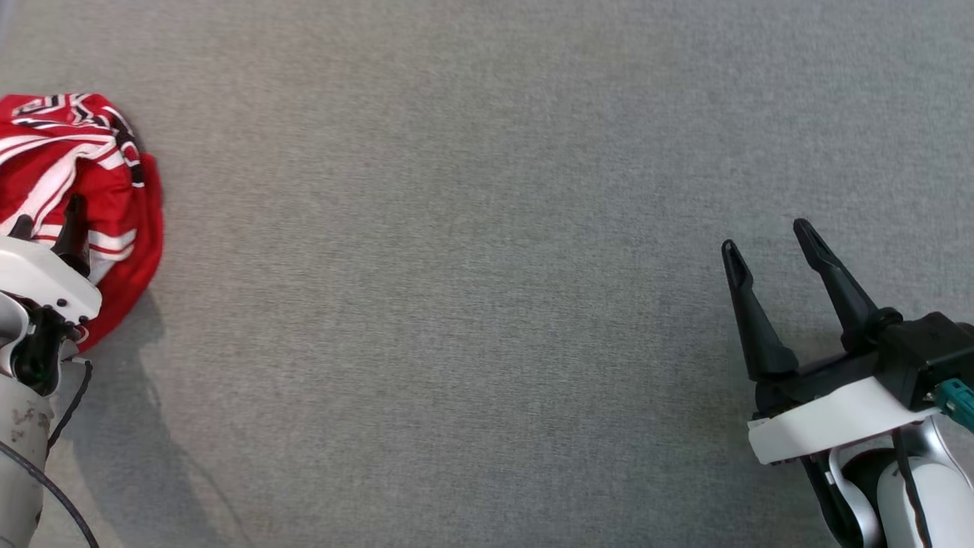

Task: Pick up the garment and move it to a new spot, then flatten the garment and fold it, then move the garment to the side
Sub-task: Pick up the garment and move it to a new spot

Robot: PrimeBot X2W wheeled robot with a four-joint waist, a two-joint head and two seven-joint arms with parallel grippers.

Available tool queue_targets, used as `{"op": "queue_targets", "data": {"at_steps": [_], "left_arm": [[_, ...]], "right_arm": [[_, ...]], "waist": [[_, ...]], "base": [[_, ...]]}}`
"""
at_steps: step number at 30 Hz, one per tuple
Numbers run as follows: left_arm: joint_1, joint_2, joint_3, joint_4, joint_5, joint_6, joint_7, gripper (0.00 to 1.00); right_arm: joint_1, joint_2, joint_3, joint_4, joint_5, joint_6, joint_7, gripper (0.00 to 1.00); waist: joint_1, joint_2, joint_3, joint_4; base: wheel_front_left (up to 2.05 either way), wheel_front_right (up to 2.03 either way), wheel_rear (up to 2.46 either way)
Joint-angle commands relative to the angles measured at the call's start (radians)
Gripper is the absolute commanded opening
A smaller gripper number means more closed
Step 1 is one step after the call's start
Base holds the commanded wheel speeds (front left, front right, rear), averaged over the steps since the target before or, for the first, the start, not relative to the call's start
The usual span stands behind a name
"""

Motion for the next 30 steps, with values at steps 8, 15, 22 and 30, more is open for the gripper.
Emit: {"op": "queue_targets", "data": {"at_steps": [8, 15, 22, 30], "left_arm": [[-0.033, 0.020, -0.039, 0.034, -0.062, -0.004, 0.054, 0.00], [-0.082, 0.101, -0.084, 0.049, 0.009, -0.003, -0.168, 0.00], [-0.036, 0.133, -0.059, -0.043, 0.063, 0.036, -0.210, 0.00], [0.207, 0.133, 0.048, -0.371, 0.122, 0.142, -0.210, 0.00]], "right_arm": [[-0.022, -0.004, -0.015, -0.001, 0.002, 0.000, -0.016, 1.00], [0.015, 0.006, -0.042, 0.057, 0.027, 0.000, -0.061, 1.00], [0.064, 0.011, -0.045, 0.109, 0.056, 0.000, -0.092, 1.00], [0.128, 0.014, -0.048, 0.136, 0.078, 0.000, -0.104, 1.00]], "waist": [[0.0000, 0.0000, 0.052, -0.063], [0.0000, 0.0000, -0.091, -0.050], [0.0000, 0.0000, -0.240, -0.044], [0.0000, 0.0000, -0.356, -0.061]], "base": [[0.00, 0.00, 0.00], [0.00, 0.00, 0.00], [0.00, 0.00, 0.00], [0.00, 0.00, 0.00]]}}
